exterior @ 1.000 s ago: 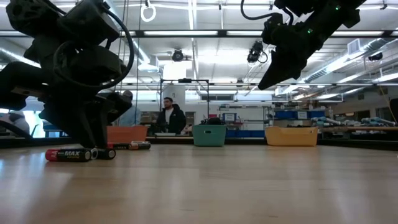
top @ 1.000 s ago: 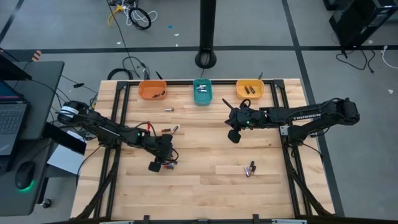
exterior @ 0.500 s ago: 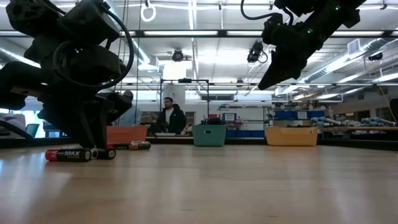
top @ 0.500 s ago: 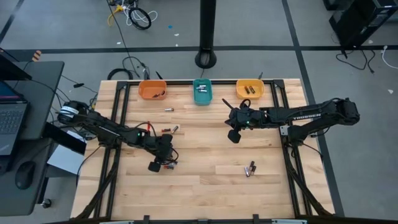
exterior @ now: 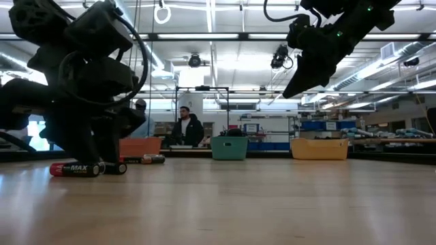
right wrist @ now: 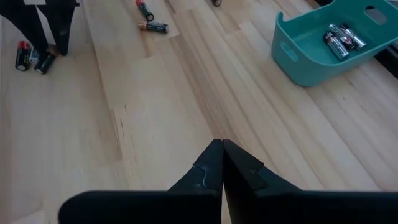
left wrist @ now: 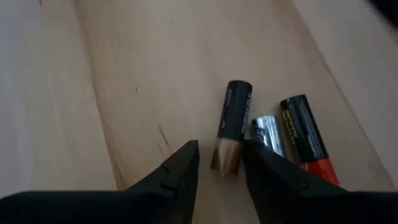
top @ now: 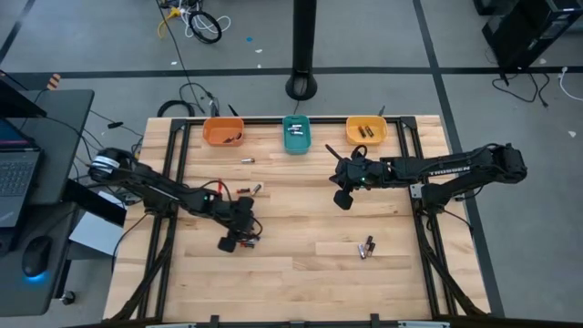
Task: Sort batteries
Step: Put the brown-black battery in the orange bin
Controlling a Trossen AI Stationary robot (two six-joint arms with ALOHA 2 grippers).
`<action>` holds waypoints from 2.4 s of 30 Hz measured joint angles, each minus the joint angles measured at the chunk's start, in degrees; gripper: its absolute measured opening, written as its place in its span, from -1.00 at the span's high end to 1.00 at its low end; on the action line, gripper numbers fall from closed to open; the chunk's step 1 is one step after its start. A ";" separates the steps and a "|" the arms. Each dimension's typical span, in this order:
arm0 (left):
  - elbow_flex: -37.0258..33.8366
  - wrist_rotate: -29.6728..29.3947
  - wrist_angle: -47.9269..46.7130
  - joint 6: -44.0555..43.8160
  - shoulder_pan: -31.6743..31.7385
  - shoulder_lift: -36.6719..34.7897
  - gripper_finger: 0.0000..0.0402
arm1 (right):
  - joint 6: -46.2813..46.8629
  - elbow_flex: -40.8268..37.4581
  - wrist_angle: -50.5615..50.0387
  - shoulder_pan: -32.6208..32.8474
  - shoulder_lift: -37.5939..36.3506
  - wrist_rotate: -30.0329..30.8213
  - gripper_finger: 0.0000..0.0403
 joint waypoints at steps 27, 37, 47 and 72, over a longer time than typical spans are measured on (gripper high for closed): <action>12.01 -12.12 -6.31 -1.22 6.86 -0.09 0.78 | -0.67 0.00 -0.21 0.04 0.00 0.00 0.94; 15.30 -18.76 -15.45 -3.43 30.22 -6.82 0.78 | -1.05 0.07 -1.06 0.72 -0.04 -0.02 0.94; 13.81 -16.61 -18.63 -6.89 55.16 -6.25 0.78 | -0.89 0.04 -1.28 1.11 -0.04 -0.02 0.94; 8.13 -8.39 -5.54 -12.62 67.63 3.10 0.78 | -1.02 0.04 -0.85 1.11 -0.04 -0.01 0.93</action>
